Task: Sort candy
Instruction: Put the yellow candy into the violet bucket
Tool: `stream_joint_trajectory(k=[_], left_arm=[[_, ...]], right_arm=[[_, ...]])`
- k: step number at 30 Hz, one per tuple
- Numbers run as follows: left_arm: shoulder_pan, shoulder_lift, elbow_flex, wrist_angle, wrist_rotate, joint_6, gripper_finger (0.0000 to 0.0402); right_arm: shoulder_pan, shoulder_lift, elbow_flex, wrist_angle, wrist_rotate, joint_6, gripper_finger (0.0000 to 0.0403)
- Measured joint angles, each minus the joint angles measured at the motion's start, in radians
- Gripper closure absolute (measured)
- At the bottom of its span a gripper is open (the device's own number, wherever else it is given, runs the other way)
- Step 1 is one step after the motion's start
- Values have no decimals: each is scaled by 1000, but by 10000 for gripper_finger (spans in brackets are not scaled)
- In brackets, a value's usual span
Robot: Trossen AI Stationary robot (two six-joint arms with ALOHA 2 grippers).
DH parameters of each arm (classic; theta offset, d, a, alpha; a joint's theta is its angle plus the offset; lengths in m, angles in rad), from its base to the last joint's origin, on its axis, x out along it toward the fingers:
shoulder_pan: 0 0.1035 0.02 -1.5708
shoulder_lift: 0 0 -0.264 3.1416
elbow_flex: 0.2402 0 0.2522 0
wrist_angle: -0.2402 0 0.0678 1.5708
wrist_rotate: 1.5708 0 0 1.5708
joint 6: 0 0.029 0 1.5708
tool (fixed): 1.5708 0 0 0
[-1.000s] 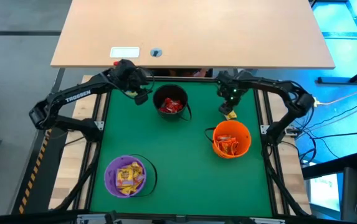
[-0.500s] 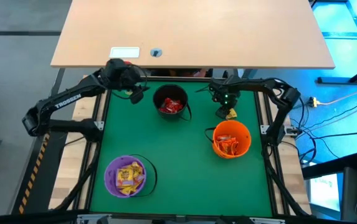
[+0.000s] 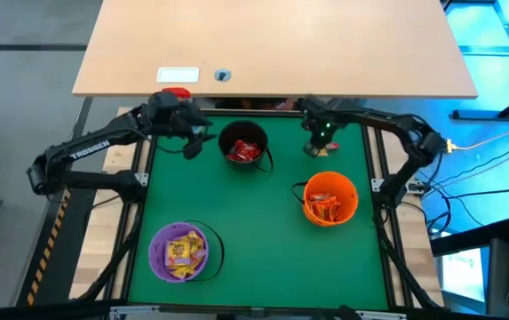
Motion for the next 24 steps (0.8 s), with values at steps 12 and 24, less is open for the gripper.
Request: stream_joint_trajectory(k=[12,24], left_arm=[[-261,-4,0,190,-35,-12,187],[-480,77,1,424,-133,14,138]], right_arm=[[167,-250,148,293,-308,125,391],[495,-213,156,826,-366,249,390]])
